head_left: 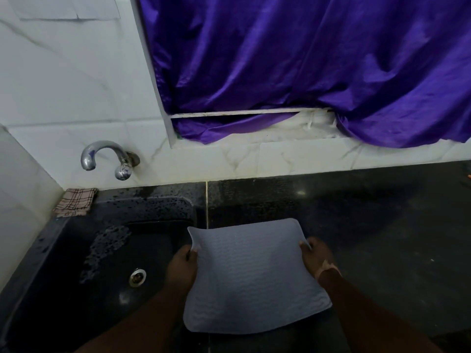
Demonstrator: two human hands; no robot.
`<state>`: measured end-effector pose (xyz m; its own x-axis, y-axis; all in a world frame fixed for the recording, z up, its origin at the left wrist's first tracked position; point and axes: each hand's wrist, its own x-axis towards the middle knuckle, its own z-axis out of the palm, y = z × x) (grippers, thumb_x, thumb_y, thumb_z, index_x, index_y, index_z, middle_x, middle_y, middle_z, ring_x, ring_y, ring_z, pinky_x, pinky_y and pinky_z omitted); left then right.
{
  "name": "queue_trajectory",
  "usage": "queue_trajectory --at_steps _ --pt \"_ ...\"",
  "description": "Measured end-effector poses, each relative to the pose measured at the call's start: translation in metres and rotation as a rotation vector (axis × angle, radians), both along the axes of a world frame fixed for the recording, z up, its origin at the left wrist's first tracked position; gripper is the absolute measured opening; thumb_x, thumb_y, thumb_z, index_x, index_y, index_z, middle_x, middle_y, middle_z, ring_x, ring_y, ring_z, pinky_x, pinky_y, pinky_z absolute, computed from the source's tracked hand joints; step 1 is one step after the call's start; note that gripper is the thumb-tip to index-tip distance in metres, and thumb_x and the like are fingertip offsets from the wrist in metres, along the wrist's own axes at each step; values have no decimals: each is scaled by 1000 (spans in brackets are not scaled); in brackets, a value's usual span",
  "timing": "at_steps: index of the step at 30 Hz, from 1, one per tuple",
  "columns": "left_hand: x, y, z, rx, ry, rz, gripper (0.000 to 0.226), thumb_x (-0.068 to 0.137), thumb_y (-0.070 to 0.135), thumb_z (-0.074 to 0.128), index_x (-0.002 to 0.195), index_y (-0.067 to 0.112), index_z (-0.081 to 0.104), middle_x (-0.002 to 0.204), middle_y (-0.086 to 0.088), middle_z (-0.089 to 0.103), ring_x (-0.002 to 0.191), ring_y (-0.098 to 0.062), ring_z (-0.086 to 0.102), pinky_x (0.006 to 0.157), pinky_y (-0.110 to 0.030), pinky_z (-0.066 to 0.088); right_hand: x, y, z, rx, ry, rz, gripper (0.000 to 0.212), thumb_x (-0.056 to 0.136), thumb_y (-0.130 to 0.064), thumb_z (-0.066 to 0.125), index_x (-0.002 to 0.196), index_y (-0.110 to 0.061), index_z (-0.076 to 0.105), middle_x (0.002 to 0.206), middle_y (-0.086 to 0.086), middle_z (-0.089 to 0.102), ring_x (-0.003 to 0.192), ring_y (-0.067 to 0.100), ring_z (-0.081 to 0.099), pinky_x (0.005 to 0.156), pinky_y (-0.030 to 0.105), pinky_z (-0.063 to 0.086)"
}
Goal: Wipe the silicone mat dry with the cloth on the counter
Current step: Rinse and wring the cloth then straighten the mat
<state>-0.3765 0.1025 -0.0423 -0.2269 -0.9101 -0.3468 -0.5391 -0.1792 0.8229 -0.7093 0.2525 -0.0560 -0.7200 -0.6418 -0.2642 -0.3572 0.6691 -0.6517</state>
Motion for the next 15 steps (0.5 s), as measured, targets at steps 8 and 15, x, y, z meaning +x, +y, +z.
queue_trajectory --at_steps 8,15 --pt "-32 -30 27 -119 157 5 23 102 37 52 105 24 71 97 1 74 94 -22 70 87 -51 56 -53 -19 27 -369 -151 -56 13 100 -23 58 90 -21 68 85 -4 65 77 11 59 66 25 43" --pt "-96 -82 47 -188 87 -15 34 103 40 49 101 12 69 92 -11 68 85 -30 66 78 -45 54 -104 -66 46 -486 -185 -155 15 101 -21 56 97 -13 67 88 3 63 77 14 56 65 26 44"
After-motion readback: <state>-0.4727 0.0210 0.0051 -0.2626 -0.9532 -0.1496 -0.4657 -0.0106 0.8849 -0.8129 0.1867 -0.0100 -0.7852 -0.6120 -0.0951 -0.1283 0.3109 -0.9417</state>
